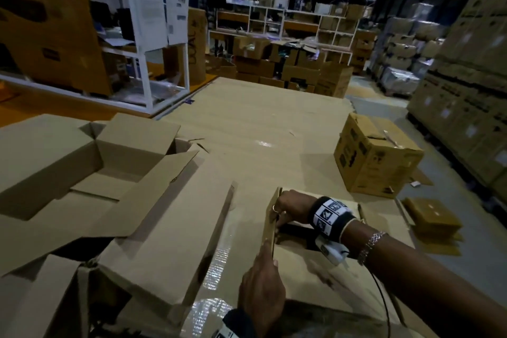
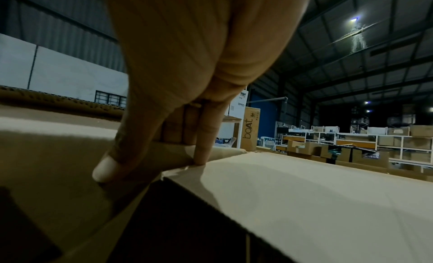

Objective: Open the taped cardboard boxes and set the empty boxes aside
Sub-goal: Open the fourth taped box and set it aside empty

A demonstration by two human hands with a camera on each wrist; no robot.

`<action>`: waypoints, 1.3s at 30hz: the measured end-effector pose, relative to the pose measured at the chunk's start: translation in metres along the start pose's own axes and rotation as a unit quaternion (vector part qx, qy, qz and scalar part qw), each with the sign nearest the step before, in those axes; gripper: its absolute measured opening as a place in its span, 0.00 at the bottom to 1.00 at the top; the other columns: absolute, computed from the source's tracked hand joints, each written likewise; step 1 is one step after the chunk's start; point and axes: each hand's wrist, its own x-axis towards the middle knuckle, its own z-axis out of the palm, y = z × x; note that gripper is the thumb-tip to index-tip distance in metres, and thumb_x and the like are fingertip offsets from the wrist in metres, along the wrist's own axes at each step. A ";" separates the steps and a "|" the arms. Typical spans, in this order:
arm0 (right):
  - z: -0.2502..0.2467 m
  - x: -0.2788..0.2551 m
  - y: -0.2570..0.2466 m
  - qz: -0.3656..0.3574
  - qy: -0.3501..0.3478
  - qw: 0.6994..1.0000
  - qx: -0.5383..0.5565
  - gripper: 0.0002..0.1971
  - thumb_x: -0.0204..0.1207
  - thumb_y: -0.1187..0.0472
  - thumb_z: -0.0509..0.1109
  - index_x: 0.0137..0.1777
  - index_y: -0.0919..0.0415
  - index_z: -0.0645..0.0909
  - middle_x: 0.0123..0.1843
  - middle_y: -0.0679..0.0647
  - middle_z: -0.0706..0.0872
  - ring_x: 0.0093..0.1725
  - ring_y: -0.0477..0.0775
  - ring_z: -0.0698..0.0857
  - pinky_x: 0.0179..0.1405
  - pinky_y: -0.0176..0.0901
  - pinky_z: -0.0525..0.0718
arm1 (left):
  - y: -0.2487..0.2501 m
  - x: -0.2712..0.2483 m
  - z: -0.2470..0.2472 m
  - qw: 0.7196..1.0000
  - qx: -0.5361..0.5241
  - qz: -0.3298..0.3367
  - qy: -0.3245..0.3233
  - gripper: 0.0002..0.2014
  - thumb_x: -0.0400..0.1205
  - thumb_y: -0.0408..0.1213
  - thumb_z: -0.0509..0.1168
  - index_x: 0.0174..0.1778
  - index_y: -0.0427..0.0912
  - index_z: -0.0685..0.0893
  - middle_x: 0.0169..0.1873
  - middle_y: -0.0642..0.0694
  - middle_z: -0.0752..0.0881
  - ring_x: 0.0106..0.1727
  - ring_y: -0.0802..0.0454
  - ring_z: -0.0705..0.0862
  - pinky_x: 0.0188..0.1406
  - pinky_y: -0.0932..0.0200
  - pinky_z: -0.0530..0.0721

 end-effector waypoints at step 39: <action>0.129 -0.294 -0.147 0.185 0.298 0.841 0.412 0.12 0.84 0.59 0.73 0.65 0.54 0.89 0.61 0.49 0.90 0.58 0.50 0.91 0.55 0.50 0.91 | 0.008 -0.084 -0.066 0.945 0.004 0.276 -0.173 0.11 0.83 0.56 0.68 0.57 0.61 0.89 0.53 0.66 0.88 0.55 0.71 0.84 0.58 0.64 0.84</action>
